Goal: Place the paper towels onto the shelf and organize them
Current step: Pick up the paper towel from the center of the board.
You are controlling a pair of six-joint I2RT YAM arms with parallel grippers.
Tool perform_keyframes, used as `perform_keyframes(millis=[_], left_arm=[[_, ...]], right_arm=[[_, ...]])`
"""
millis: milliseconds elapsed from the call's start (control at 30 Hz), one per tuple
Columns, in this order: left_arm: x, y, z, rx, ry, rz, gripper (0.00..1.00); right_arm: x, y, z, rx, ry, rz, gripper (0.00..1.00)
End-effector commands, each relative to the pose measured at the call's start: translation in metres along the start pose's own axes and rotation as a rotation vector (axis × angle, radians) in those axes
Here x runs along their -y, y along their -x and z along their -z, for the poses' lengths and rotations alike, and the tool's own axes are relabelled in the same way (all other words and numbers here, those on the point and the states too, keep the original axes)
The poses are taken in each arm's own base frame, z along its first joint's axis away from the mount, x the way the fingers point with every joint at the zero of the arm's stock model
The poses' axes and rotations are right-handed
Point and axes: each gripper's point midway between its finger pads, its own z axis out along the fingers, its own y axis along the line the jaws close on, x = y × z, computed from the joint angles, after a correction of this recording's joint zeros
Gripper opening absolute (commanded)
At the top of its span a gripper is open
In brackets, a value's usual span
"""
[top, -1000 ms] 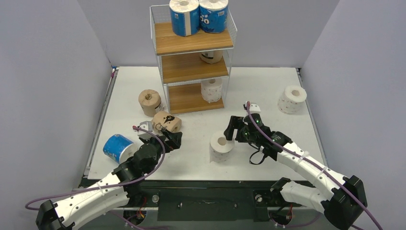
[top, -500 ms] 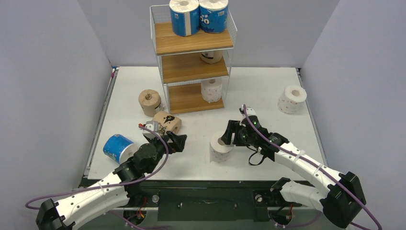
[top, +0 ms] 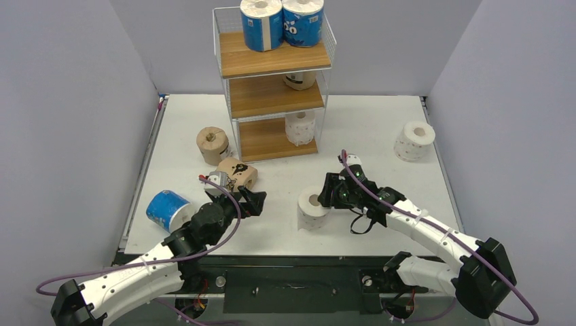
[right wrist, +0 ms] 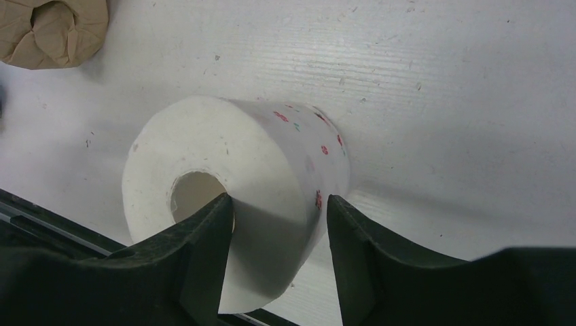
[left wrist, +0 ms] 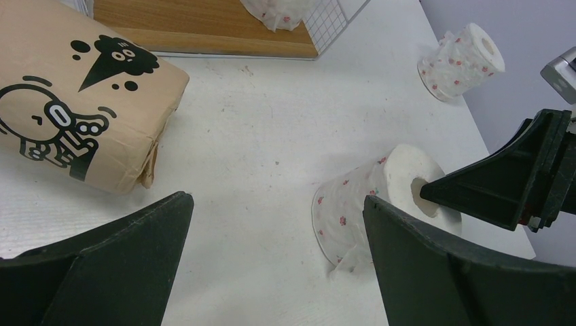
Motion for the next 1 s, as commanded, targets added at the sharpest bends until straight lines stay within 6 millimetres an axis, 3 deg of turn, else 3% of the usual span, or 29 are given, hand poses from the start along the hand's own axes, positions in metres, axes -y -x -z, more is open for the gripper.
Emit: perform_keyframes(millis=[0,367,700,967], left_arm=[[0.012,0.016,-0.001,0.046,-0.037,0.026,0.97],[0.012,0.019,0.0,0.058,-0.035,0.029,0.97],[0.01,0.03,0.003,0.105,-0.022,0.046,0.97],[0.011,0.039,0.004,0.125,-0.013,0.048,0.97]], right_arm=[[0.002,0.001,-0.004,0.006,-0.024,0.017,0.46],[-0.001,0.01,0.004,0.021,-0.036,0.016,0.3],[-0.026,0.064,0.033,0.138,-0.01,0.029,0.28],[-0.046,0.102,0.037,0.196,0.004,0.031,0.27]])
